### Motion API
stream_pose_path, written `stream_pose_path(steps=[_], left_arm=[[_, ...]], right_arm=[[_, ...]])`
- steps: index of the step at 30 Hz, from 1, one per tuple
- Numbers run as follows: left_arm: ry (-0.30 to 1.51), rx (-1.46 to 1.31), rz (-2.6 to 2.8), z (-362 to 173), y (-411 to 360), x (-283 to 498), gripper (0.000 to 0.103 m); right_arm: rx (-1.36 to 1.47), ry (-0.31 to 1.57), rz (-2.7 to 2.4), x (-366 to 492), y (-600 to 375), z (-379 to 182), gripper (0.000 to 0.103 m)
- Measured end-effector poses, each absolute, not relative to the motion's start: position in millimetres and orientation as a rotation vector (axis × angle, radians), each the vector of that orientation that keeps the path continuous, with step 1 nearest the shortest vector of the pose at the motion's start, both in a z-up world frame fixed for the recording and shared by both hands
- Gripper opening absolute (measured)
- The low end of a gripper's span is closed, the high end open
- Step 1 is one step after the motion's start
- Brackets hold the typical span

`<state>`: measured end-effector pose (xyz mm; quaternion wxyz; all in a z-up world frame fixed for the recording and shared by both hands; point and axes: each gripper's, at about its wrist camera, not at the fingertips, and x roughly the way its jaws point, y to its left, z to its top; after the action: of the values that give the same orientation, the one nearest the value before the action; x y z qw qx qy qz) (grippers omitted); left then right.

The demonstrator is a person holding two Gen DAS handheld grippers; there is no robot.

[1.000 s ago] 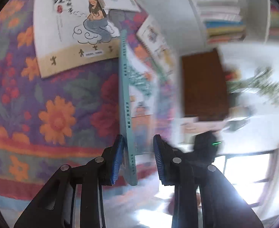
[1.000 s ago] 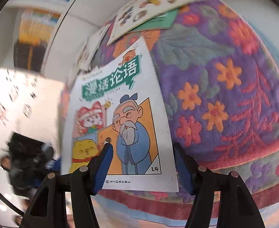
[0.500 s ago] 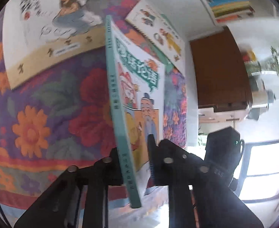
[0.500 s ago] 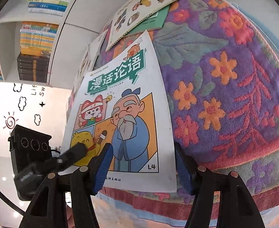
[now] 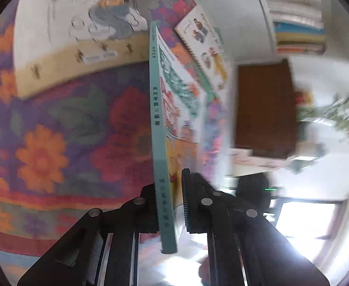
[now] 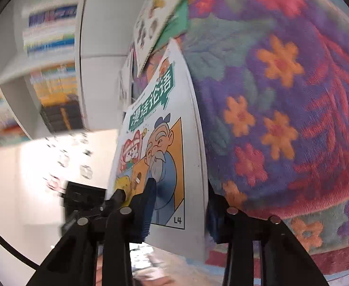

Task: Organize books
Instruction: 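Carry the comic book and lower it onto the stacked books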

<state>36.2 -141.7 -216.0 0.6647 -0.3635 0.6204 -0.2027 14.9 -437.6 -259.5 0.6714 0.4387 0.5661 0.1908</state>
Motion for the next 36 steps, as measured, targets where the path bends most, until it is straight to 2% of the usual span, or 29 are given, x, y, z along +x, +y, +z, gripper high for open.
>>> stream_pose_path(steps=[3,7,9,13,19,29,36], left_arm=[[1.37,-0.511,-0.409,-198.2,-159.0,30.6,0.014],[1.296,-0.241,-0.357,-179.6,-181.6,20.0,0.016],[1.255,-0.194,-0.343,-171.1,-180.8,14.8,0.016],[1.207,-0.301,-0.381,-153.7,-153.2,8.4,0.016],[1.136,-0.27,-0.334,-131.5,-131.0,-10.4,0.018],[1.0,-0.417,-0.211,-97.5,24.3,-34.9,0.019],[0.983,-0.427,-0.044,-111.2,148.4,-50.5,0.019]], right_arm=[[0.719,1.257,0.416,14.2,-414.7,-228.6,0.022],[0.267,1.196,0.393,9.1,-366.0,-193.5,0.022],[0.101,1.152,0.421,3.2,-344.8,-179.7,0.022],[0.089,1.119,0.529,-4.1,-344.1,-161.4,0.022],[-0.027,1.069,0.616,-12.6,-310.0,-130.7,0.022],[-0.043,0.975,0.75,-13.5,-182.0,-87.2,0.023],[-0.026,0.996,0.872,-9.6,-41.2,-107.5,0.024]])
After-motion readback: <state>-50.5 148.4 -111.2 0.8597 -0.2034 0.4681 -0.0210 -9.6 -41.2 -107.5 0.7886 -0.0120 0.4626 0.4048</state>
